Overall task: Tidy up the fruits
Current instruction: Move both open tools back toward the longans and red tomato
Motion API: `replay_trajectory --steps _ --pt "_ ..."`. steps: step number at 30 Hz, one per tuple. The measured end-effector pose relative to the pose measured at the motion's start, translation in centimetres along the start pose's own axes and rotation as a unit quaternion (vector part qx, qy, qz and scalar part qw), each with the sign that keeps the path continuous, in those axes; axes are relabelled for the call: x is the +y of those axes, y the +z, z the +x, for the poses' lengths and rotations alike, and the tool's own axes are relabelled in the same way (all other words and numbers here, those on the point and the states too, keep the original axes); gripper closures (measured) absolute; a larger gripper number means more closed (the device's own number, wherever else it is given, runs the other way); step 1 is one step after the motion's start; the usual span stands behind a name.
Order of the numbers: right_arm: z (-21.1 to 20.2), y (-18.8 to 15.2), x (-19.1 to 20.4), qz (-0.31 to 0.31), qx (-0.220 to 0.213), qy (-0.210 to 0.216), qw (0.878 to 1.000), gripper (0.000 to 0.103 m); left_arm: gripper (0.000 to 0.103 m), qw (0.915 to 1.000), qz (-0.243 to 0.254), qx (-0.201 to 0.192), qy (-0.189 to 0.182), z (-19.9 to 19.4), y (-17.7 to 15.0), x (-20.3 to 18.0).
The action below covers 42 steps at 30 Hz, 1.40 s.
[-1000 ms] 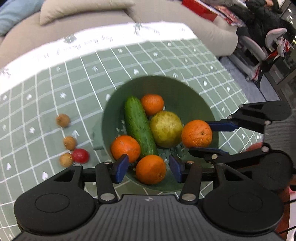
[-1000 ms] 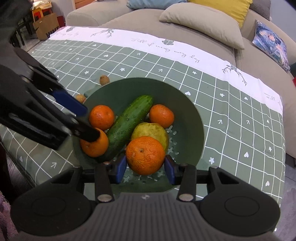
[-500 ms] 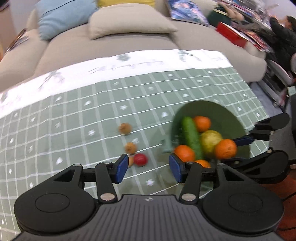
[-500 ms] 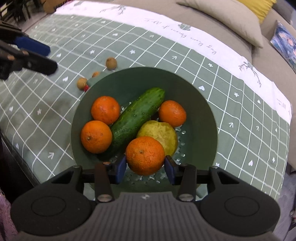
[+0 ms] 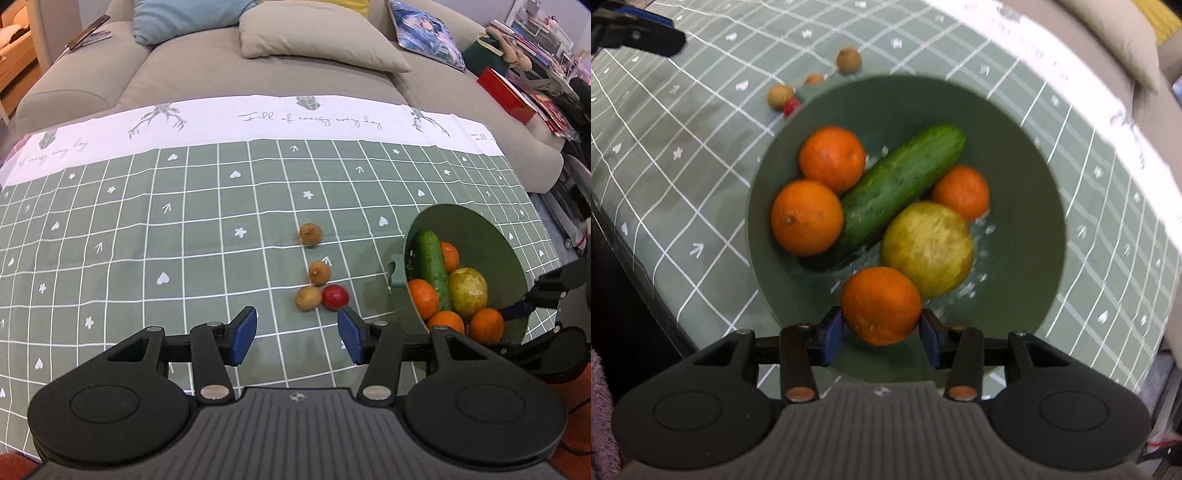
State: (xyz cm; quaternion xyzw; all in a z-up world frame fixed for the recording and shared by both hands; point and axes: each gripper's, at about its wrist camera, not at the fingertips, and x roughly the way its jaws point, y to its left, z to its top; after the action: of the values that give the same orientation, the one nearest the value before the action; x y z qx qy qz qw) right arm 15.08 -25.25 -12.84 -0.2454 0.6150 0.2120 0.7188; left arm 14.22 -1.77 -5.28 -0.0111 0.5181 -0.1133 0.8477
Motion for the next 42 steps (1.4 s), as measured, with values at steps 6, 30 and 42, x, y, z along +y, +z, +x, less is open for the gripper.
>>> replay_trajectory --steps 6,30,42 --pt "0.4 -0.3 -0.4 0.029 -0.002 0.010 1.000 0.061 0.043 0.9999 -0.011 0.000 -0.001 -0.1 -0.3 0.8" --pt "-8.4 2.5 1.9 0.138 -0.231 0.032 0.963 0.020 0.043 0.9946 0.043 -0.094 0.005 -3.4 0.5 1.2" --pt "-6.6 5.1 5.1 0.122 -0.261 0.023 0.957 0.034 0.043 0.9954 0.044 -0.085 -0.010 -2.3 -0.5 2.7"
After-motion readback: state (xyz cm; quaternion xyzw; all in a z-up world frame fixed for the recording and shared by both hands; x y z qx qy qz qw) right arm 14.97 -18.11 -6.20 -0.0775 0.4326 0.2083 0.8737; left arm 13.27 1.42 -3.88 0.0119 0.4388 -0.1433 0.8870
